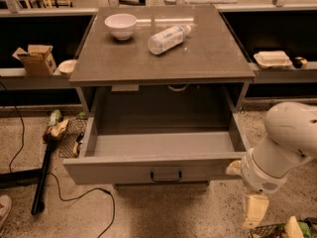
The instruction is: Close top drawer
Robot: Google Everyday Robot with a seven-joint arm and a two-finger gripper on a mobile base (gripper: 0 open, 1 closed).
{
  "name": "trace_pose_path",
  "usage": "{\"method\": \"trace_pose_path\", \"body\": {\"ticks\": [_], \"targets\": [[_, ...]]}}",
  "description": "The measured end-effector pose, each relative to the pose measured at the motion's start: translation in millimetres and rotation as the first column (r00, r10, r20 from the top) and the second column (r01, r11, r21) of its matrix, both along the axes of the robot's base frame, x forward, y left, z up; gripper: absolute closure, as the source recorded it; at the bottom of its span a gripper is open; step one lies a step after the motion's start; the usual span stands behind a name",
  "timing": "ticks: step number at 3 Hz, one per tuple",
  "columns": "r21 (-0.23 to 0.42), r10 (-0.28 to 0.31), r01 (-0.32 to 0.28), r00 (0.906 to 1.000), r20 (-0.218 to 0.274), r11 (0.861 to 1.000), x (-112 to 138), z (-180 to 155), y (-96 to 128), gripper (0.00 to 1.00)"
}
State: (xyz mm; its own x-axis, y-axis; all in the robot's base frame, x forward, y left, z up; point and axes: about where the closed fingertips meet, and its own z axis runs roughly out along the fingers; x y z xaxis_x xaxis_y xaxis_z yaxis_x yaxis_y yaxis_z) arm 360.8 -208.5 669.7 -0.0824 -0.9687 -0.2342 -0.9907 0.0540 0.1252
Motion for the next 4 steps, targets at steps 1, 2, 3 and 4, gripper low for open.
{"method": "trace_pose_path", "body": {"ticks": [1, 2, 3, 4], "targets": [[0.010, 0.015, -0.015, 0.9989, 0.045, 1.000, 12, -26, -3, 0.40], [0.018, -0.003, 0.001, 0.9907, 0.136, 1.000, 44, -44, -6, 0.64], [0.044, -0.051, 0.041, 0.9677, 0.247, 0.998, 85, -41, -11, 0.88], [0.044, -0.051, 0.041, 0.9677, 0.247, 0.998, 84, -41, -11, 0.85]]}}
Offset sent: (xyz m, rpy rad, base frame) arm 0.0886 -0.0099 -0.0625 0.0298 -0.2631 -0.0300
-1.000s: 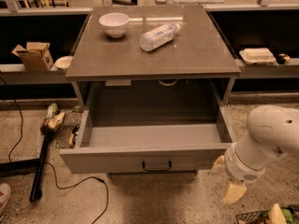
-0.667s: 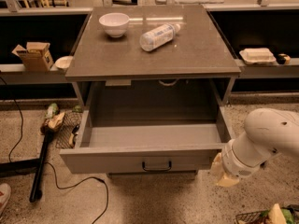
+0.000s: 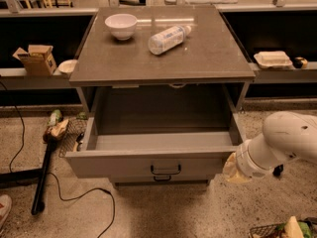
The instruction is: Close top drawer
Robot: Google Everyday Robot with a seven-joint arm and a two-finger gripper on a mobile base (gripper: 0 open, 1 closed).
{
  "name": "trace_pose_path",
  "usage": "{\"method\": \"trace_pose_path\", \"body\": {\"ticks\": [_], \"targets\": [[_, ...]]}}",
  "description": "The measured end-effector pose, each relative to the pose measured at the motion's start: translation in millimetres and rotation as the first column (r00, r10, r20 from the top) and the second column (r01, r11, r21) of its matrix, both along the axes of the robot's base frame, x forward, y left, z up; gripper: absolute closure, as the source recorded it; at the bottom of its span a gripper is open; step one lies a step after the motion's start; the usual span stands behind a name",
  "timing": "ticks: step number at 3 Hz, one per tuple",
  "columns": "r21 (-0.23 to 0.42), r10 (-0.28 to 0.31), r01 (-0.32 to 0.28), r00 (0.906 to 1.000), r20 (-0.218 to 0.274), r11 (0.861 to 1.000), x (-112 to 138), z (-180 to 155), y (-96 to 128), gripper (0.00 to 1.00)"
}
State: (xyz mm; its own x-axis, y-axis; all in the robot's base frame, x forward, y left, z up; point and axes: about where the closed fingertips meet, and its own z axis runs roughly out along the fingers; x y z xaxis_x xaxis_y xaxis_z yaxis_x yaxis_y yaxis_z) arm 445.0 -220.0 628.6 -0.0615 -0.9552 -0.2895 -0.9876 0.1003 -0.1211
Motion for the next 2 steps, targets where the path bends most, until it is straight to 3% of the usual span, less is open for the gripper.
{"method": "trace_pose_path", "body": {"ticks": [2], "targets": [[0.000, 0.000, 0.000, 1.0000, 0.000, 1.000, 0.0, 0.0, 0.0, 0.39]]}}
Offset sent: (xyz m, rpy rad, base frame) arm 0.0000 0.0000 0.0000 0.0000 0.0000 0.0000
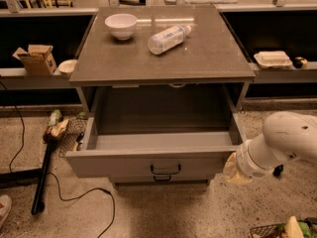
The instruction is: Close top drawer
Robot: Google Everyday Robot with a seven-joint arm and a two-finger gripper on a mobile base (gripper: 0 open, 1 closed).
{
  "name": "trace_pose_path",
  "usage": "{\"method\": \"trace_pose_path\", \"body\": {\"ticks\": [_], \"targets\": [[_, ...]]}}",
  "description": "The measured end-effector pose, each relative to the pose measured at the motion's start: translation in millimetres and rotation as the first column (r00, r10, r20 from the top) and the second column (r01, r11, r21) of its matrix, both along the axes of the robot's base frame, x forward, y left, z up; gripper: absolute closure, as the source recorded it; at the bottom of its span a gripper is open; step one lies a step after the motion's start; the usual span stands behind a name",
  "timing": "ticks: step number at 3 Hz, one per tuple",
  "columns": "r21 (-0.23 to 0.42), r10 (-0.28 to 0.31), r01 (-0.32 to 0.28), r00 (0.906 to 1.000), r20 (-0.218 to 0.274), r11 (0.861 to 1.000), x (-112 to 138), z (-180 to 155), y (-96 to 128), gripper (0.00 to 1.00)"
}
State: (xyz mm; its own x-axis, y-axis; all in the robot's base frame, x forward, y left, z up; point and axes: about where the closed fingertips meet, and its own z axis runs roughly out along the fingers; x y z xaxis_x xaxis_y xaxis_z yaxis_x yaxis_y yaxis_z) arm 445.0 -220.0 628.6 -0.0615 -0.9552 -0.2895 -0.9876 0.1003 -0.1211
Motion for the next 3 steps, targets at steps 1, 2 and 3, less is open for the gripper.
{"method": "trace_pose_path", "body": {"ticks": [1, 2, 3], "targets": [[0.000, 0.000, 0.000, 1.0000, 0.000, 1.000, 0, 0, 0, 0.15], [0.007, 0.015, -0.015, 0.9998, 0.009, 1.000, 9, -2, 3, 0.00], [0.032, 0.053, -0.054, 0.9972, 0.053, 0.998, 45, -4, 11, 0.00]]}}
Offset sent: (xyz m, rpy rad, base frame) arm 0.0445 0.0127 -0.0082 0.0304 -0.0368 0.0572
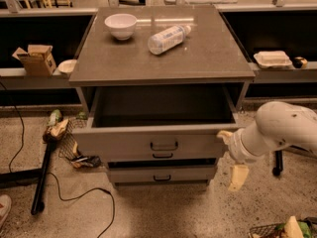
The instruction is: Close top drawer
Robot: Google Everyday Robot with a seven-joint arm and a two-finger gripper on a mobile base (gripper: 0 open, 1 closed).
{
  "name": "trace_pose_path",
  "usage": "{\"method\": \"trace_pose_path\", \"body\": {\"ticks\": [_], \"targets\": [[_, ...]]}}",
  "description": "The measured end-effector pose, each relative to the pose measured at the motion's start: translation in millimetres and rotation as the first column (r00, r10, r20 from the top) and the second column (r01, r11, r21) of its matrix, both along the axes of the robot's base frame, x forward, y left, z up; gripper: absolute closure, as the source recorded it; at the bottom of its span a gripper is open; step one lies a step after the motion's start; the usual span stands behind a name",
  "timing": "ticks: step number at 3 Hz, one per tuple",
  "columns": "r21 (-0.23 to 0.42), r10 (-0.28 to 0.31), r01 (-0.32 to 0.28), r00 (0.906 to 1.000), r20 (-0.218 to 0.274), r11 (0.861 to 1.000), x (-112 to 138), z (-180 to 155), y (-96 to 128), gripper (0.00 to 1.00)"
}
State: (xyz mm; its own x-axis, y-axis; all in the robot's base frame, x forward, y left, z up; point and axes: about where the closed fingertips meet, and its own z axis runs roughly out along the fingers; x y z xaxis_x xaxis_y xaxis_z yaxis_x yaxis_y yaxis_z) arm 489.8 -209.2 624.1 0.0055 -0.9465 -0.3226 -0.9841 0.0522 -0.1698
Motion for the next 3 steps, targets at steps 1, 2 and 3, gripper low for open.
{"method": "trace_pose_path", "body": {"ticks": [1, 2, 3], "targets": [[0.046, 0.036, -0.038, 0.9986, 0.038, 0.998, 50, -1, 9, 0.13], [0.098, 0.033, -0.040, 0.9966, 0.076, 0.994, 101, -3, 13, 0.31], [0.134, 0.006, -0.019, 0.9953, 0.097, 0.991, 138, -3, 9, 0.52]]}}
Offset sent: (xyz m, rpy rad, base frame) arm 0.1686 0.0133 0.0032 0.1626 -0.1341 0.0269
